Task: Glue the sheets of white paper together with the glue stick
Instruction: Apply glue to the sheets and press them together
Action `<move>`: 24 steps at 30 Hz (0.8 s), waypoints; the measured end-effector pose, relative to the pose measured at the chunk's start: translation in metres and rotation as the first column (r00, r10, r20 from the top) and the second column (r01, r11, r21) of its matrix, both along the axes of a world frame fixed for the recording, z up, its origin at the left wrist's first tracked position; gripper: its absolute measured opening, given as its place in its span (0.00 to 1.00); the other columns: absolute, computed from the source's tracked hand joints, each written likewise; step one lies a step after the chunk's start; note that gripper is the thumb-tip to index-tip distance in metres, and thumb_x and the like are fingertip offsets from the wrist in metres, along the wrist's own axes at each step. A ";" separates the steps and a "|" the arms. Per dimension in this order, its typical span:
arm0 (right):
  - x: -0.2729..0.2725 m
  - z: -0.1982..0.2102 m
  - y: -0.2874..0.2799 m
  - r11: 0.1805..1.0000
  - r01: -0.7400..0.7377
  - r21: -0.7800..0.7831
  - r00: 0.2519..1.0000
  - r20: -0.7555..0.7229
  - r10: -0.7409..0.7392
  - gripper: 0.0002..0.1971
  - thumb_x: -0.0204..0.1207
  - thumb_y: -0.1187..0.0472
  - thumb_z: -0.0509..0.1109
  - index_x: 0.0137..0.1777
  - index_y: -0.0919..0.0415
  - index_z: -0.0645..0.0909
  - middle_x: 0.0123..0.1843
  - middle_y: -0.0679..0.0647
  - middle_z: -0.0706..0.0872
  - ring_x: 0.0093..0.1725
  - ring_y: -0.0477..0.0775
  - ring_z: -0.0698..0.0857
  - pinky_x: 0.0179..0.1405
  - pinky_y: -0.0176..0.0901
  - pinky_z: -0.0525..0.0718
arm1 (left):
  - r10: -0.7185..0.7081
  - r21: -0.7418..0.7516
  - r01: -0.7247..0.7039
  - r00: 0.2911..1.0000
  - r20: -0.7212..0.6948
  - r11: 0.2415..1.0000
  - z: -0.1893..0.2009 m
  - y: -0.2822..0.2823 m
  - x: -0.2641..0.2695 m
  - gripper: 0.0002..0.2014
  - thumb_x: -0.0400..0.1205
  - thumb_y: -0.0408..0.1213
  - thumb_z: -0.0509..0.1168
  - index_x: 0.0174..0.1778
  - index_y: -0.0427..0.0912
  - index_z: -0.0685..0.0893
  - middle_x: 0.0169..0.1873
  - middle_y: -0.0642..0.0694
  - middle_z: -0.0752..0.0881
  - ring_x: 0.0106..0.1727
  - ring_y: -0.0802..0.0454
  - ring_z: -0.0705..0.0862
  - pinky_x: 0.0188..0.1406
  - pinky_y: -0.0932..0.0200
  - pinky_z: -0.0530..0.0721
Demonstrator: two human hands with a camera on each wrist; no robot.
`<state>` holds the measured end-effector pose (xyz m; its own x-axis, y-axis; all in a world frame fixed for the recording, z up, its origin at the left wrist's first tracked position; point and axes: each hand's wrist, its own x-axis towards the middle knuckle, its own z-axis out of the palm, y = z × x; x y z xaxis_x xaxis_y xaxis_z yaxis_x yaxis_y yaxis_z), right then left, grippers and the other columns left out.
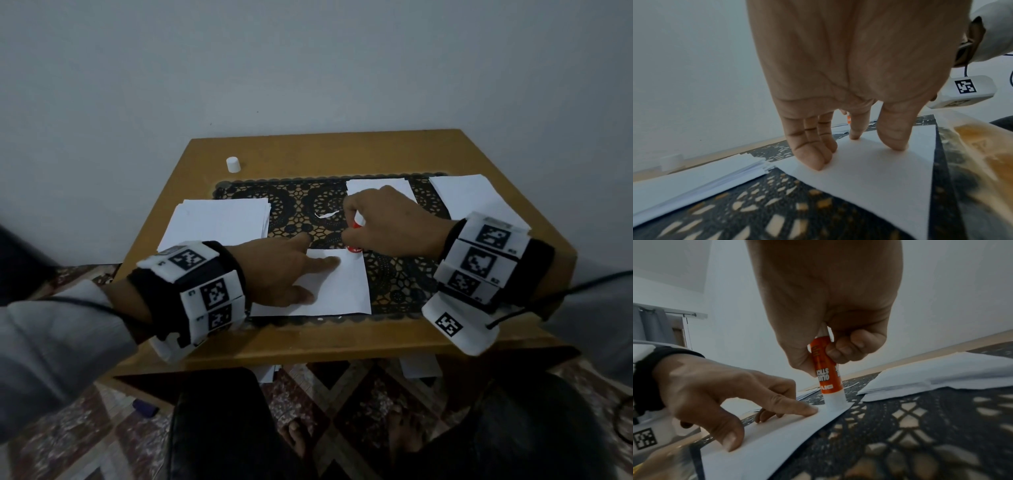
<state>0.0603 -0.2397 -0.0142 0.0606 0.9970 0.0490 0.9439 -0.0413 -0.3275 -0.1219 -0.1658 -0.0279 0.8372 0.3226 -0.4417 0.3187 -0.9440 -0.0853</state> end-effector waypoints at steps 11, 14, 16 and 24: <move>-0.018 0.005 -0.019 0.993 -0.071 -0.095 0.995 0.060 0.077 0.14 0.72 0.50 0.72 0.32 0.50 0.71 0.35 0.45 0.78 0.35 0.45 0.76 0.30 0.42 0.71 | 0.012 -0.036 -0.011 1.000 0.007 0.999 -0.001 0.004 0.006 0.36 0.82 0.57 0.59 0.83 0.62 0.48 0.60 0.42 0.69 0.58 0.42 0.75 0.53 0.56 0.73; -0.025 0.005 -0.034 0.990 -0.096 -0.108 0.992 0.070 0.103 0.14 0.73 0.49 0.71 0.32 0.48 0.69 0.33 0.44 0.76 0.34 0.45 0.76 0.29 0.40 0.70 | 0.002 -0.025 -0.002 1.000 0.014 1.000 -0.001 0.002 0.006 0.35 0.83 0.57 0.58 0.83 0.62 0.47 0.60 0.42 0.69 0.58 0.43 0.76 0.53 0.57 0.73; -0.028 0.005 -0.045 0.985 -0.144 -0.098 0.983 0.100 0.154 0.15 0.74 0.50 0.70 0.33 0.49 0.67 0.30 0.42 0.72 0.31 0.44 0.71 0.27 0.37 0.63 | -0.007 -0.001 0.007 1.000 0.002 1.000 -0.001 0.001 0.005 0.35 0.83 0.58 0.57 0.83 0.60 0.46 0.63 0.41 0.68 0.59 0.42 0.76 0.56 0.55 0.76; -0.016 0.010 -0.052 0.976 -0.154 -0.155 0.981 -0.143 0.132 0.10 0.72 0.53 0.74 0.34 0.55 0.79 0.36 0.49 0.85 0.39 0.49 0.82 0.39 0.47 0.80 | -0.007 0.087 -0.001 0.996 0.091 0.996 0.000 -0.007 -0.002 0.39 0.82 0.58 0.59 0.84 0.51 0.48 0.68 0.40 0.65 0.67 0.43 0.68 0.66 0.50 0.75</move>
